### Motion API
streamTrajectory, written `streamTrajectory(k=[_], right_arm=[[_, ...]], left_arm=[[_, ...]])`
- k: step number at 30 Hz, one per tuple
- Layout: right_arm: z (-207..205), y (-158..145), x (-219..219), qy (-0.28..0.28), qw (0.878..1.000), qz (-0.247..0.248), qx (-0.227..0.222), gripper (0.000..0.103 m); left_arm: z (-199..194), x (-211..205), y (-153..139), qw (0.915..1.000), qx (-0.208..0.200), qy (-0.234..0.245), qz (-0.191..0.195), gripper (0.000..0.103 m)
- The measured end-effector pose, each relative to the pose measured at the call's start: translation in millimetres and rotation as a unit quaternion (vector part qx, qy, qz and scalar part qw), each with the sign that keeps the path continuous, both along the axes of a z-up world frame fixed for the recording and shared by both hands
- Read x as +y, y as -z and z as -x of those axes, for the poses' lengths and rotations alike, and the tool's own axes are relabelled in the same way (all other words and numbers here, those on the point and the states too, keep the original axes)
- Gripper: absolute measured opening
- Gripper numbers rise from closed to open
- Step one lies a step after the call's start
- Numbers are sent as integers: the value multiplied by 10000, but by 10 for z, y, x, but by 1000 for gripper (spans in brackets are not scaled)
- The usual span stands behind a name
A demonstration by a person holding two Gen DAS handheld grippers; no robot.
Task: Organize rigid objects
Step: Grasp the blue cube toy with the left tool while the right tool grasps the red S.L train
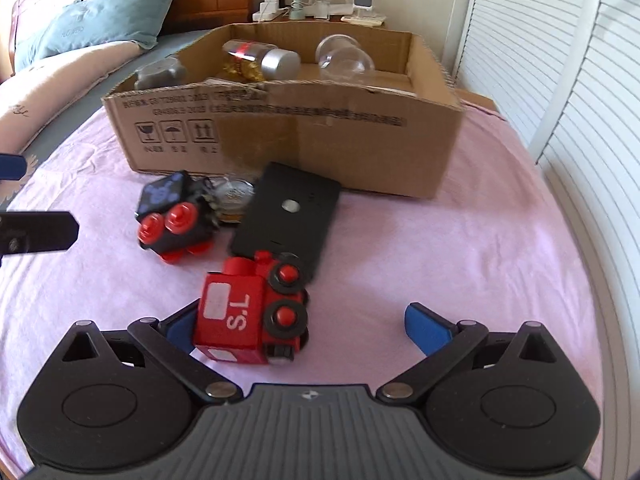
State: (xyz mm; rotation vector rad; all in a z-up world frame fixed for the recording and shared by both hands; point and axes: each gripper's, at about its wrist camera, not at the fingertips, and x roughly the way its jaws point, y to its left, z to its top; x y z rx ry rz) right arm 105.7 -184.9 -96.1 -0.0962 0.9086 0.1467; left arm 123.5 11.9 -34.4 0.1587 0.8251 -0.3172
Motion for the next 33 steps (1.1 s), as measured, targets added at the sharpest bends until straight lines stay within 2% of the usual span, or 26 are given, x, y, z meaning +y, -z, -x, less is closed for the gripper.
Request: streamTrajectory(k=[8, 12, 15, 20, 27, 31, 33], right_arm=[[101, 41, -179, -71, 9995, -69, -284, 103], [121, 59, -185, -56, 9992, -83, -374, 103], [120, 55, -188, -59, 9992, -82, -387, 103], [139, 60, -183, -69, 9991, -80, -406, 103], [191, 68, -194, -107, 9989, -86, -452, 103], [214, 71, -206, -118, 9987, -93, -492, 103], [219, 68, -206, -124, 9987, -93, -491, 103]], left_arm=[[-310, -277, 97, 9996, 132, -28, 232, 102], [-467, -415, 229, 9988, 305, -197, 316, 102], [-519, -451, 321, 9981, 281, -450, 321, 102], [-443, -381, 419, 9977, 319, -560, 213, 103], [-252, -181, 481, 9973, 368, -592, -234, 103], [-200, -52, 510, 9974, 372, -608, 90, 102], [-201, -55, 512, 9984, 285, -491, 57, 102]])
